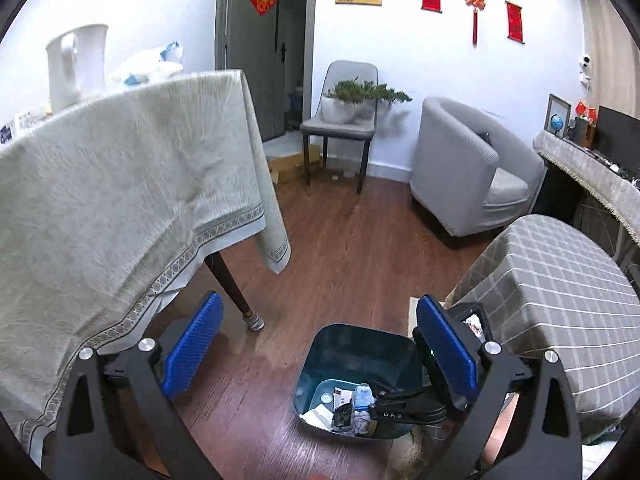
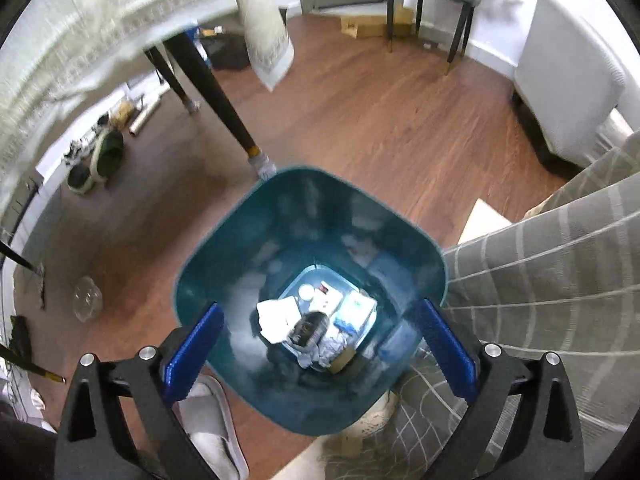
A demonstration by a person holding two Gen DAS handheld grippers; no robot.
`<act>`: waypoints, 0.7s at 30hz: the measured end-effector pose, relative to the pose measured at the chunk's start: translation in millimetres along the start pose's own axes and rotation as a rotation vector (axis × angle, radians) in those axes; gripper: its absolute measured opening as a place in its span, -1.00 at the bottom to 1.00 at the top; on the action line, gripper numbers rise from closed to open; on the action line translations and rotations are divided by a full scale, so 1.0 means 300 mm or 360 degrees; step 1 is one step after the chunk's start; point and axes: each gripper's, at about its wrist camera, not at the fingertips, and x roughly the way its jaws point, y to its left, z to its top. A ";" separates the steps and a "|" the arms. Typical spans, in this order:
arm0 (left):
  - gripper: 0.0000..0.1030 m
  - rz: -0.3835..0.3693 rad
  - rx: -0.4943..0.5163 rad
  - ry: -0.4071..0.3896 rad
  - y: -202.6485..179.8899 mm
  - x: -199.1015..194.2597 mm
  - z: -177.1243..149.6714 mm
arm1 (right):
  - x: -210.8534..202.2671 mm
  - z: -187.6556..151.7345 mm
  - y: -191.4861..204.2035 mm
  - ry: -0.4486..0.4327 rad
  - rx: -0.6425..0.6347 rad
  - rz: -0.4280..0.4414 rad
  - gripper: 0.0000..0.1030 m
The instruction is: Collect trash
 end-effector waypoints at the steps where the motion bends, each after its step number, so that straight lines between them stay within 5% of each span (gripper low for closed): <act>1: 0.93 -0.0006 -0.0001 -0.0014 -0.007 -0.024 0.002 | -0.043 0.005 0.001 -0.0044 -0.0003 -0.0003 0.93; 13: 0.93 0.0045 0.0020 -0.0154 -0.064 -0.227 -0.005 | -0.584 -0.032 -0.077 -0.0487 -0.0070 -0.0179 0.93; 21: 0.93 -0.0035 0.0057 -0.0196 -0.137 -0.275 -0.075 | -0.980 -0.247 -0.260 -0.0777 0.0118 -0.0357 0.93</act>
